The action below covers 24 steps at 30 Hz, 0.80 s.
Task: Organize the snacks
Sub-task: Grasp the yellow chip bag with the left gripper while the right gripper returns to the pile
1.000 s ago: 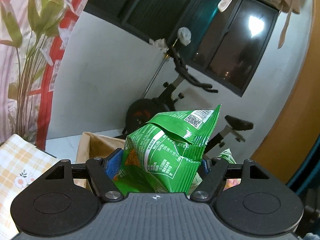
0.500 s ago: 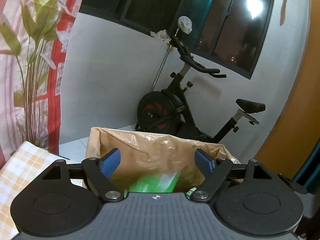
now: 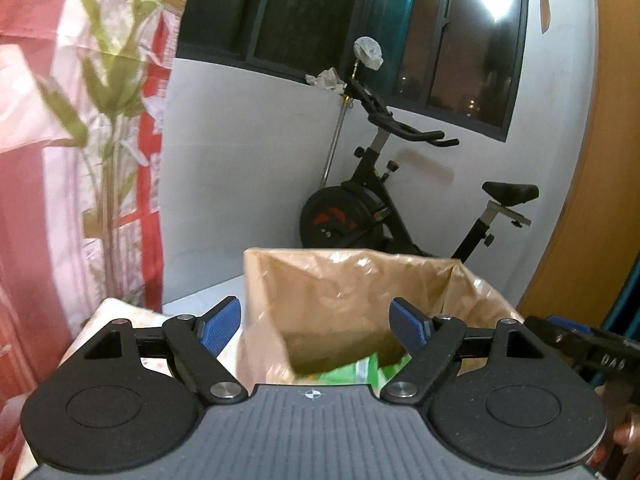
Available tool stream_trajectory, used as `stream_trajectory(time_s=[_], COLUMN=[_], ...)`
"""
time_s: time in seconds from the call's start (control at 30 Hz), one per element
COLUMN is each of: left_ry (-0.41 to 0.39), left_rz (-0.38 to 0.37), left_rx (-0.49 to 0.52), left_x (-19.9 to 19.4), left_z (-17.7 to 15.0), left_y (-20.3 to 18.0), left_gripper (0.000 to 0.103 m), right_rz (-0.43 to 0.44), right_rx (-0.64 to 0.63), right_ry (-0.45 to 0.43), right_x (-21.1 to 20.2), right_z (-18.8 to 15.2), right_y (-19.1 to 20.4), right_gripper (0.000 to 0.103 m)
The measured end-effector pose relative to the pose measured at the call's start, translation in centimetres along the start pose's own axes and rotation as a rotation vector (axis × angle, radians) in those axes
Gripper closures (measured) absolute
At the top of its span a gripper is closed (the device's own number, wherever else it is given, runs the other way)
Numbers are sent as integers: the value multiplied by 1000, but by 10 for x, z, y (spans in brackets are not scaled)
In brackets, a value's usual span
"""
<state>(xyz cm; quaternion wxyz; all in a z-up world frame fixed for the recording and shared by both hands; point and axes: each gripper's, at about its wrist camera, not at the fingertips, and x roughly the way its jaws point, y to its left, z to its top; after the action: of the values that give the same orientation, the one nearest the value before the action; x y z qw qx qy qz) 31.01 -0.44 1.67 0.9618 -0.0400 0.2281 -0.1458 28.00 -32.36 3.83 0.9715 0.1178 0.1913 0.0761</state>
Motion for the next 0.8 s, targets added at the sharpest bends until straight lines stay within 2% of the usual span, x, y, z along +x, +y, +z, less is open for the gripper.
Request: stream_trajectory(time_s=[0.23, 0.4, 0.57, 0.8], left_ry=[41, 78, 187, 203], left_rz=[32, -27, -62, -99], left_rx=[14, 21, -7, 112], left_x=[-25, -25, -6, -3], left_z=[-41, -78, -122, -144], left_y=[3, -13, -27, -45], left_gripper=[19, 16, 16, 16], right_rz=[0, -15, -33, -53], right_rx=[33, 18, 21, 44], right_ry=[5, 47, 146, 236], right_x=[-30, -42, -44, -51], right_z=[-28, -56, -93, -125], right_y=[-5, -5, -9, -13], right_gripper=[20, 20, 20, 20])
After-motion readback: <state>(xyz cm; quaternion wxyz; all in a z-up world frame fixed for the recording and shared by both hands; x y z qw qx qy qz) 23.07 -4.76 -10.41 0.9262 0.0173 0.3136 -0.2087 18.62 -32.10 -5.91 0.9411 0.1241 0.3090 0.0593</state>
